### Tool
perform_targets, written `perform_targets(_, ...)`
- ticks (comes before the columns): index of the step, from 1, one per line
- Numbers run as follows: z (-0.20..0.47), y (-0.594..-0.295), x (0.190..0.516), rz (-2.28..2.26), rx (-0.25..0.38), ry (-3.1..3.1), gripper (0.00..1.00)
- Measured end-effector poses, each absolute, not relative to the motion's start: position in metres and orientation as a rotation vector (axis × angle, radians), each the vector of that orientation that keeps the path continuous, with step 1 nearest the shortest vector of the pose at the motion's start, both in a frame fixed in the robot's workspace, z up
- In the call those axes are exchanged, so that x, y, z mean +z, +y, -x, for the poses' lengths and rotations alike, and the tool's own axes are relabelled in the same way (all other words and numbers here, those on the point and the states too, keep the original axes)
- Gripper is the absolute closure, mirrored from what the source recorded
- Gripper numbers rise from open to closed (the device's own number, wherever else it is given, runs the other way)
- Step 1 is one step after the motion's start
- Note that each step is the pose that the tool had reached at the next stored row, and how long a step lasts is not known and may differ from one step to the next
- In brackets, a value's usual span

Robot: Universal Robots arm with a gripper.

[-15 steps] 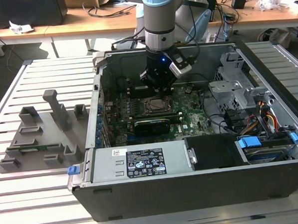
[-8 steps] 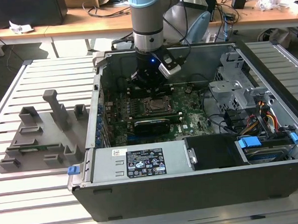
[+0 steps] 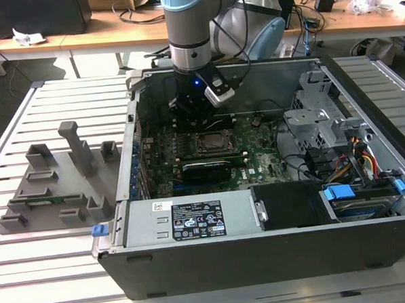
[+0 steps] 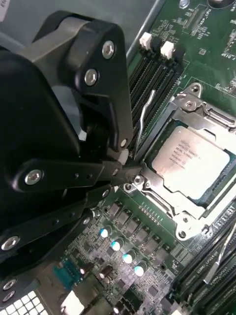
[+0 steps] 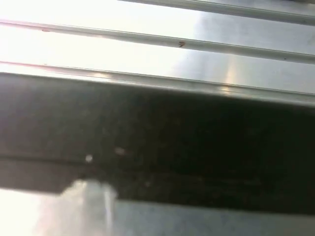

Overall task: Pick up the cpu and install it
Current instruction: 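Install the first cpu locking lever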

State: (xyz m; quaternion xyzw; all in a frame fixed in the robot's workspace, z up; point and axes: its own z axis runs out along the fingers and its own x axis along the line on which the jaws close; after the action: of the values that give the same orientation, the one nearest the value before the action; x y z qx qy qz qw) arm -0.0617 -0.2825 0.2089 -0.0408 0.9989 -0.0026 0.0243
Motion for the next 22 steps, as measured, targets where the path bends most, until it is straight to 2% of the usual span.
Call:
perform_targets(8,0.0603,-0.2818,0.2083,0.063,-0.063,3.145,0.89)
perform_targets(22,0.0548,-0.2762,0.2083,0.064,-0.063,3.178,0.89)
